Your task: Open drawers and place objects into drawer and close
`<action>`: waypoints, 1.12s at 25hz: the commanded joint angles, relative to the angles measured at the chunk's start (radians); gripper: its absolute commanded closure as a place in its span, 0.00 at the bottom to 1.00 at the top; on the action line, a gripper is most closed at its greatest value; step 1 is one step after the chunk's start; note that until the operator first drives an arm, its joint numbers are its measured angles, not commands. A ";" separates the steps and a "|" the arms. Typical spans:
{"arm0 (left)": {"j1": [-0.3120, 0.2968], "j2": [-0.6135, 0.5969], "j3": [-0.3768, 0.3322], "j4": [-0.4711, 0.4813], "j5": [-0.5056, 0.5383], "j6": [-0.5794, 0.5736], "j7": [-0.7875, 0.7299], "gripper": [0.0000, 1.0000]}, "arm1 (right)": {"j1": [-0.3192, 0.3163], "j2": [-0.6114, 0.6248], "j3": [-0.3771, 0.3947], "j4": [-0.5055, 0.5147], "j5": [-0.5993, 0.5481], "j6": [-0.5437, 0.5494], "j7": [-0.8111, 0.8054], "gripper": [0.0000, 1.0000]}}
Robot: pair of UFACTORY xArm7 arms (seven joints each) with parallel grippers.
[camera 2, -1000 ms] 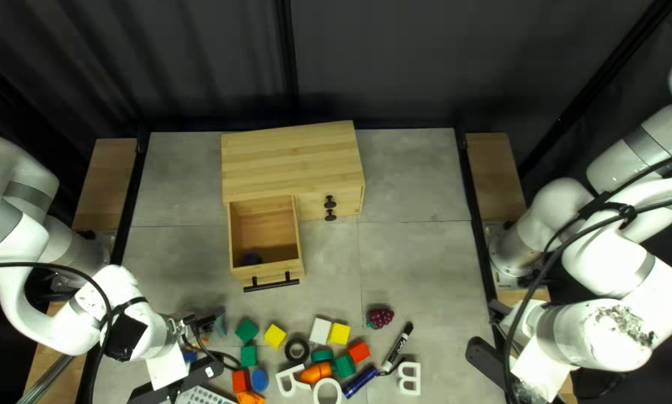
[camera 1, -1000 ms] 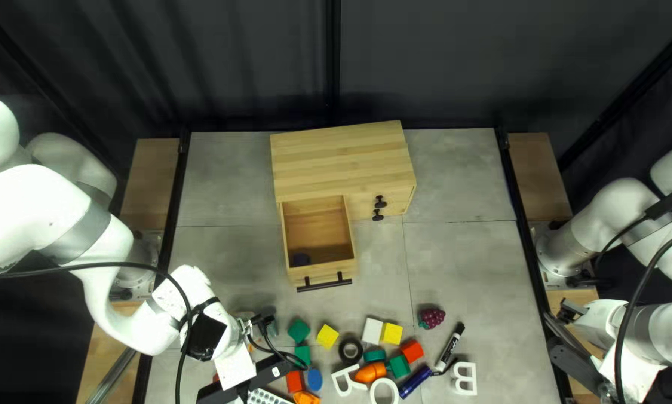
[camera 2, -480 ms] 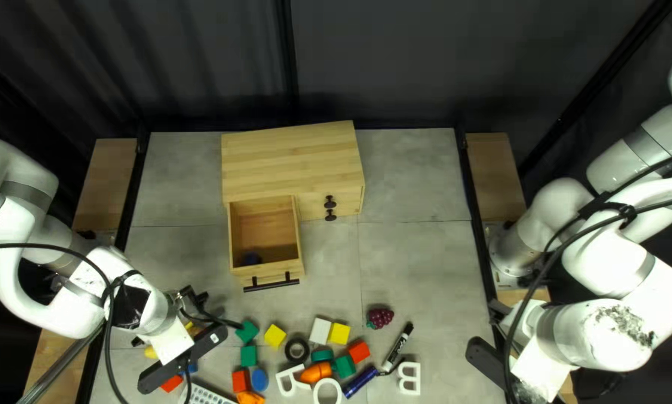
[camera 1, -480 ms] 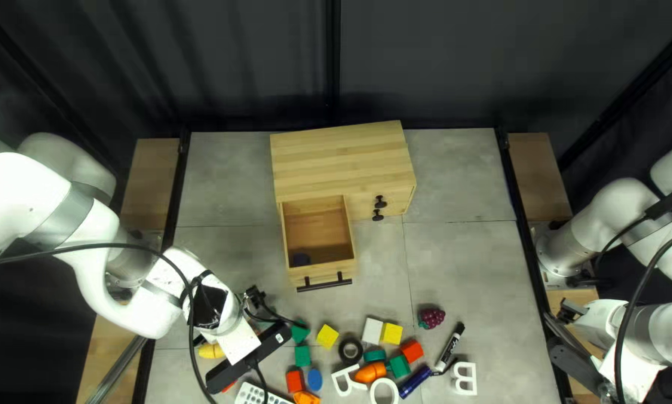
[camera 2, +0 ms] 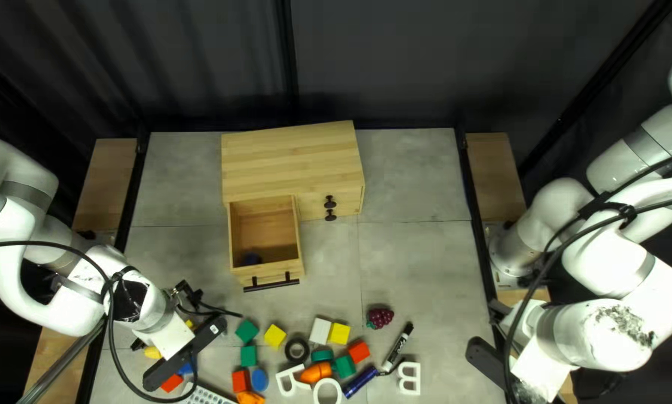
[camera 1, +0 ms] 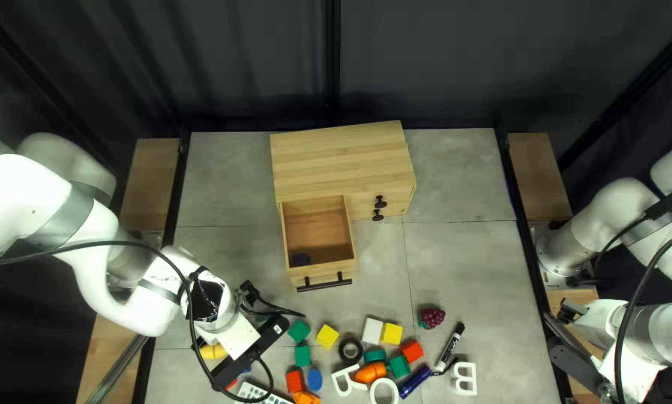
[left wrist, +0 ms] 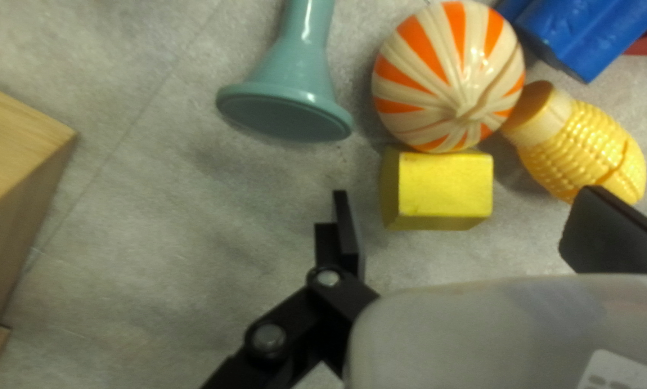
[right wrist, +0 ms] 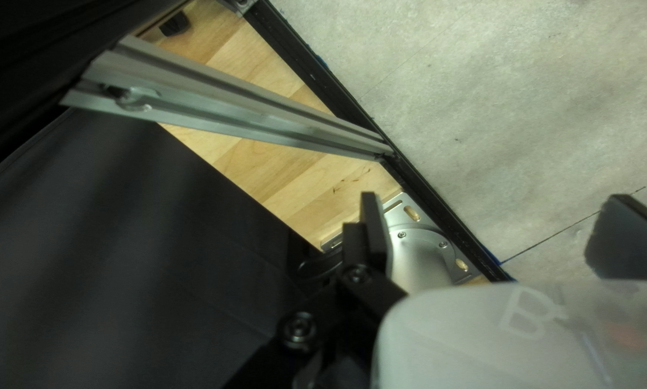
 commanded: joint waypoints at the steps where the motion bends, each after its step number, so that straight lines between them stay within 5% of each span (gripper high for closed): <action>1: 0.001 -0.005 0.004 -0.005 -0.010 -0.002 -0.001 0.00 | 0.000 0.000 0.000 0.000 0.000 0.000 0.000 0.00; 16: 0.005 0.030 -0.005 -0.016 0.004 -0.064 -0.030 0.06 | 0.000 0.000 0.000 0.000 0.000 0.000 0.000 0.00; 17: 0.004 0.030 -0.005 -0.019 0.002 -0.068 -0.028 0.18 | 0.000 0.000 0.000 0.000 0.000 0.000 0.000 0.00; 18: 0.004 0.030 -0.005 -0.021 0.001 -0.070 -0.027 0.18 | 0.000 0.000 0.000 0.000 0.000 0.000 0.000 0.00; 19: 0.003 0.029 -0.005 -0.023 -0.001 -0.072 -0.026 0.39 | 0.000 0.000 0.000 0.000 0.000 0.000 0.000 0.00; 20: 0.003 0.029 -0.005 -0.025 -0.001 -0.073 -0.026 0.49 | 0.000 0.000 0.000 0.000 0.000 0.000 0.000 0.00; 22: 0.002 0.026 -0.005 -0.029 -0.003 -0.076 -0.025 0.90 | 0.000 0.000 0.000 0.000 0.000 0.000 0.000 0.00; 28: 0.003 0.020 -0.004 -0.032 0.000 -0.074 -0.024 1.00 | 0.000 0.000 0.000 0.000 0.000 0.000 0.000 0.00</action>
